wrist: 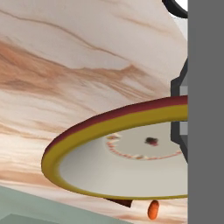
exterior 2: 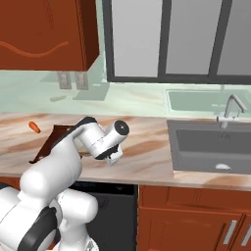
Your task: Place the two vegetables and bowl onto the tray for setting up a vegetable dip station.
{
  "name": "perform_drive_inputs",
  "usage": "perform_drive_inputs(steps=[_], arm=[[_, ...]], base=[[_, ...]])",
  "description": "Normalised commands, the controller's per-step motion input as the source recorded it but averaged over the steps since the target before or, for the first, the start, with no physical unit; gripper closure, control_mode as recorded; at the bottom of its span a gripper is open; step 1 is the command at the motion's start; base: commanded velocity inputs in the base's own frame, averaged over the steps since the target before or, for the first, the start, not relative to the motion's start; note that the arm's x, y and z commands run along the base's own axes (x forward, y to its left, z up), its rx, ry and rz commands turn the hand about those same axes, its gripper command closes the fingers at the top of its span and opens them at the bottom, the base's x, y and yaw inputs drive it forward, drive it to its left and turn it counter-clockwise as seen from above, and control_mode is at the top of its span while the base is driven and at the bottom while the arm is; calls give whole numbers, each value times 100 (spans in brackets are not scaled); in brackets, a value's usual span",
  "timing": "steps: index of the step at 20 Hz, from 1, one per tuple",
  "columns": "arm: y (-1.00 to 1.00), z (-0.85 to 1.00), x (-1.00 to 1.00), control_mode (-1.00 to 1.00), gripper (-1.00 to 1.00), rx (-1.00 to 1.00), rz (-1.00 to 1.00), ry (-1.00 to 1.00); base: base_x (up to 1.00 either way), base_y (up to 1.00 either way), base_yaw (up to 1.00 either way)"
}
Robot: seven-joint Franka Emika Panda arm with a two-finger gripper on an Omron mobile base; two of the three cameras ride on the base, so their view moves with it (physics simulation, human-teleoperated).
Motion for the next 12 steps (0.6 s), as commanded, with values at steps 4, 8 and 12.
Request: perform_drive_inputs(steps=[4,8,12], arm=[[0,0,0,100,100,0,0,0],[0,0,0,100,100,0,0,0],[0,0,0,100,100,0,0,0]], base=[[10,31,2],[8,25,2],[6,20,4]])
